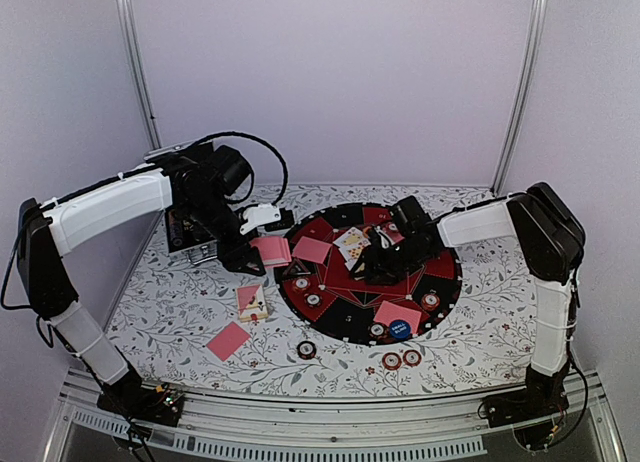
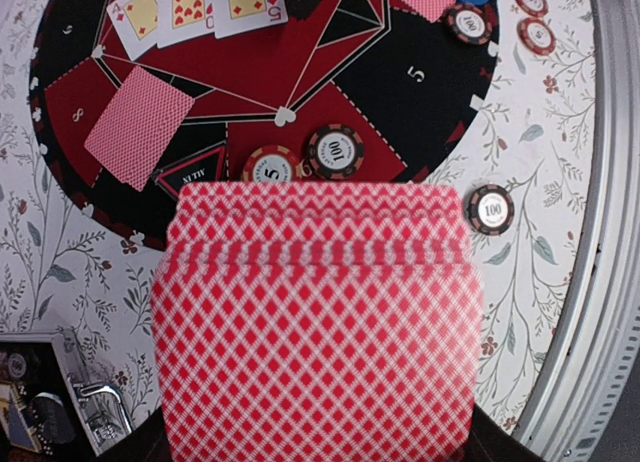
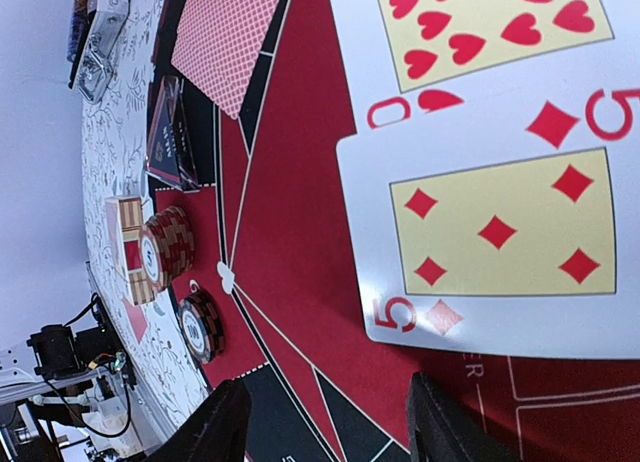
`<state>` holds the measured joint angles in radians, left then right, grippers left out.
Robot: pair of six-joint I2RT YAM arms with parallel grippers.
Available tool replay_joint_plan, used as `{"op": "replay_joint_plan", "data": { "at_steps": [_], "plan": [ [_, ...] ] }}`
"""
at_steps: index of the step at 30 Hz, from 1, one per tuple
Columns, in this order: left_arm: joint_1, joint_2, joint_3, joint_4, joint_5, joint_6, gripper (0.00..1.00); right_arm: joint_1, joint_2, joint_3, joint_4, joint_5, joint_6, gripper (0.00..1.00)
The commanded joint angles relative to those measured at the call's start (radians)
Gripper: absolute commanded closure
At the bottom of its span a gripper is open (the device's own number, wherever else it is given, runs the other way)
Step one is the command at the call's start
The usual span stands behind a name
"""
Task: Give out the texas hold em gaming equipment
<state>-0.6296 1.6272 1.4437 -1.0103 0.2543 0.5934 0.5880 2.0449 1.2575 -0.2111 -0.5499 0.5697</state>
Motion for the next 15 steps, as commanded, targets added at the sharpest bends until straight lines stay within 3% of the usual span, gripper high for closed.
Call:
{"op": "replay_joint_plan", "data": {
  "at_steps": [1,15],
  "plan": [
    [0.007,-0.033,-0.001,0.006,0.019,-0.004,1.0,-0.021,0.073,0.035,0.013,-0.007,0.006,0.43],
    [0.007,-0.03,0.003,0.007,0.02,-0.003,1.0,-0.032,0.051,0.089,-0.012,-0.035,-0.008,0.45]
  ]
}}
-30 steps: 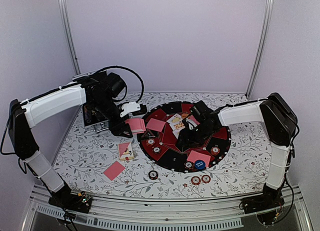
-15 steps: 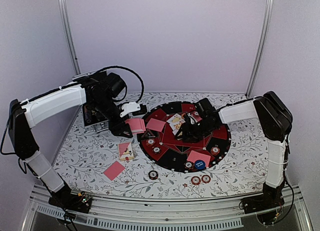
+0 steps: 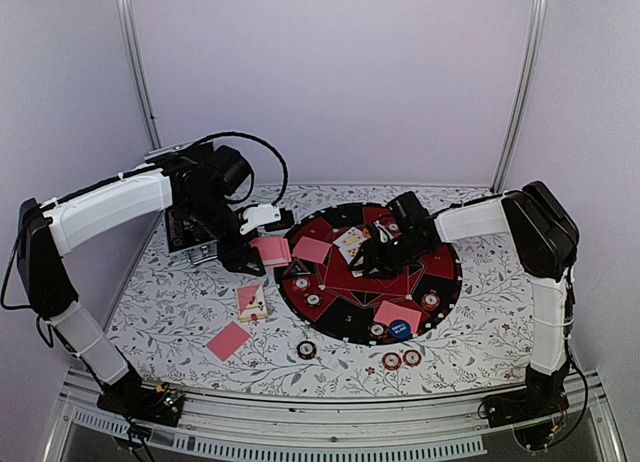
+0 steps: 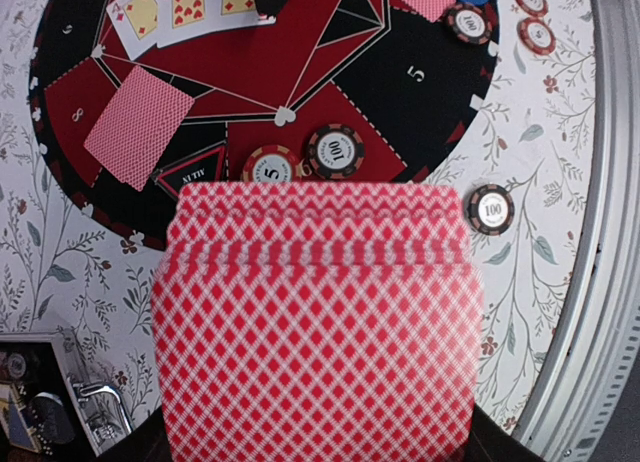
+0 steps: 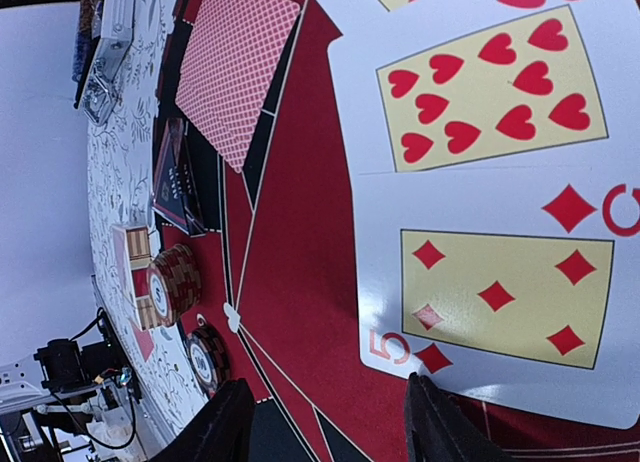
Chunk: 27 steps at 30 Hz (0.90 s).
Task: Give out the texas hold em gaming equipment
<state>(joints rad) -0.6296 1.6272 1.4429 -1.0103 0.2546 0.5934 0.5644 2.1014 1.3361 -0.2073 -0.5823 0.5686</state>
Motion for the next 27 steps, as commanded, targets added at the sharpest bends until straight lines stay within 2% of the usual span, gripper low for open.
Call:
{"op": "replay_joint_plan", "data": {
  "at_steps": [1,6,12,17,27],
  "plan": [
    [0.007,-0.03,0.004,0.007,0.02,-0.003,1.0,-0.007,-0.04,-0.003,0.002,-0.022,0.002,0.43],
    [0.007,-0.03,0.004,0.009,0.02,-0.003,1.0,0.026,-0.199,-0.067,0.166,-0.145,0.116,0.25],
    [0.007,-0.029,0.005,0.014,0.024,-0.004,1.0,0.128,-0.228,-0.047,0.335,-0.235,0.299,0.12],
    [0.007,-0.03,0.009,0.015,0.023,-0.003,1.0,0.198,-0.171,0.016,0.41,-0.265,0.393,0.09],
    [0.007,-0.035,0.013,0.016,0.026,-0.004,1.0,0.262,-0.056,0.088,0.51,-0.294,0.483,0.08]
  ]
}}
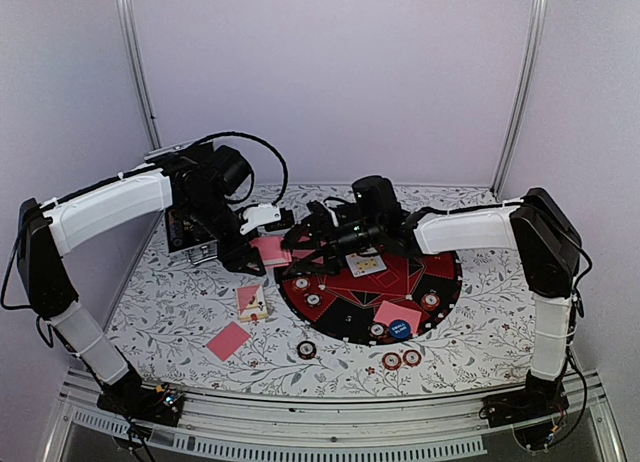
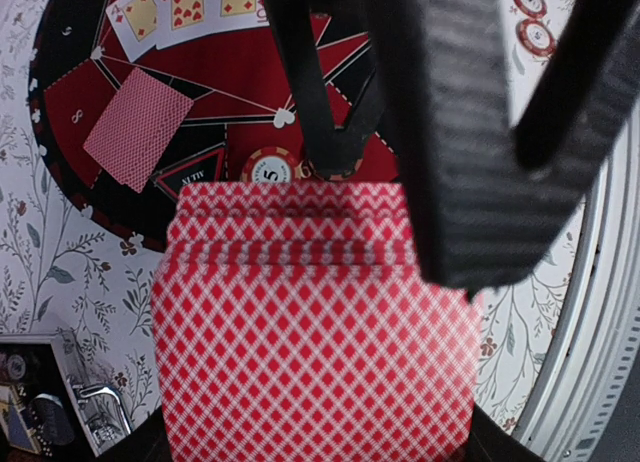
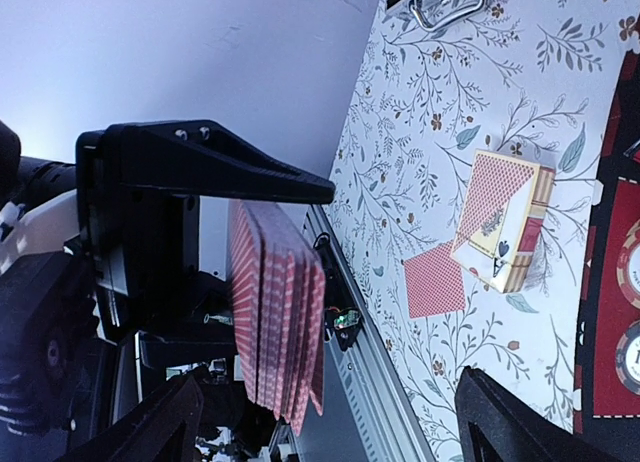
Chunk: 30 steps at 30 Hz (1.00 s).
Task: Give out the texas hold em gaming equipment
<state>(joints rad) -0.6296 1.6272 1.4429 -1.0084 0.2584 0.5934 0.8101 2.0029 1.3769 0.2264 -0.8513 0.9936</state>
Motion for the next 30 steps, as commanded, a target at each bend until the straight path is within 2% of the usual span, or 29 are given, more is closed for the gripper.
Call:
{"op": "replay_joint_plan", "data": {
  "at_steps": [1,10,20,30],
  "plan": [
    [0.007,-0.035,0.013,0.013,0.024,-0.003,1.0,0.02,0.058,0.053,0.093,-0.027,0.069,0.09],
    [0.007,-0.033,0.011,0.016,0.024,-0.003,1.0,0.053,0.16,0.144,0.22,-0.05,0.18,0.09],
    [0.007,-0.035,0.005,0.024,0.028,-0.003,1.0,0.092,0.265,0.248,0.239,-0.08,0.236,0.1],
    [0.007,-0.043,0.003,0.024,0.033,-0.002,1.0,0.092,0.306,0.23,0.321,-0.081,0.311,0.18]
  ]
}}
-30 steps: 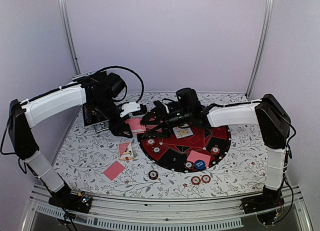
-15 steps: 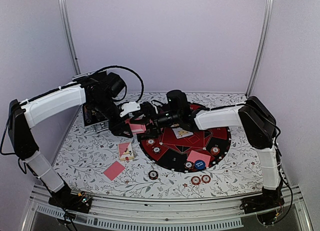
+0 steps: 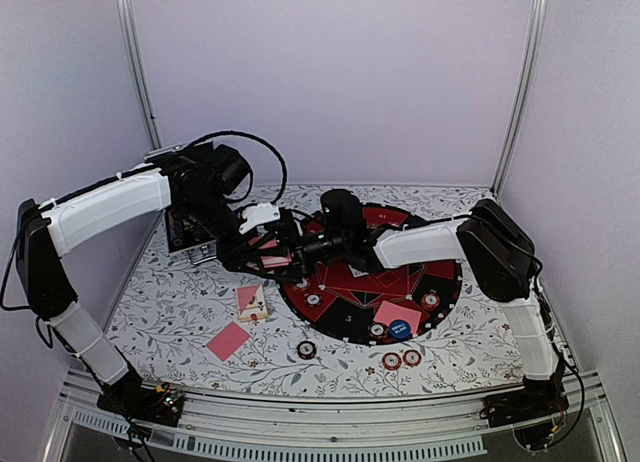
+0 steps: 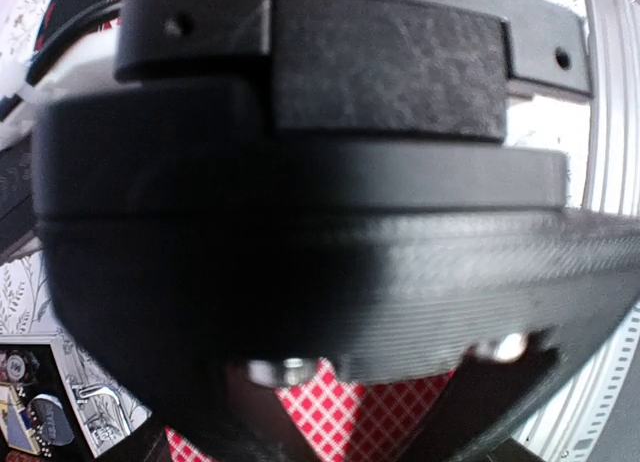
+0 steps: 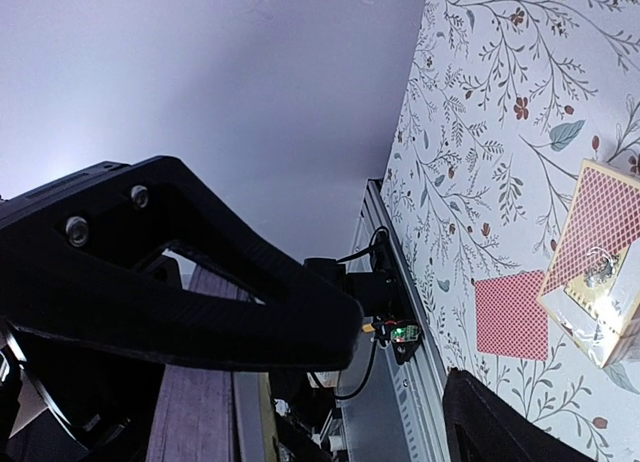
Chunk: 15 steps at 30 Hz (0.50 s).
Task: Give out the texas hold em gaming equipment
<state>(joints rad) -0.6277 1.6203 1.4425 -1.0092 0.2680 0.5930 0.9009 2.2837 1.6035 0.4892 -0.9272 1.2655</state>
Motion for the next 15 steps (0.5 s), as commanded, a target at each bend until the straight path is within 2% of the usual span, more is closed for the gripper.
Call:
{"op": "replay_joint_plan", "data": {
  "at_steps": [1,15],
  "plan": [
    [0.005,-0.036,0.004,0.024,0.024,-0.001,1.0,0.001,0.026,0.001,0.059,-0.004,0.04,0.18],
    [0.005,-0.045,-0.008,0.027,0.019,0.005,1.0,-0.056,-0.044,-0.116,0.054,0.028,0.02,0.29]
  ]
}}
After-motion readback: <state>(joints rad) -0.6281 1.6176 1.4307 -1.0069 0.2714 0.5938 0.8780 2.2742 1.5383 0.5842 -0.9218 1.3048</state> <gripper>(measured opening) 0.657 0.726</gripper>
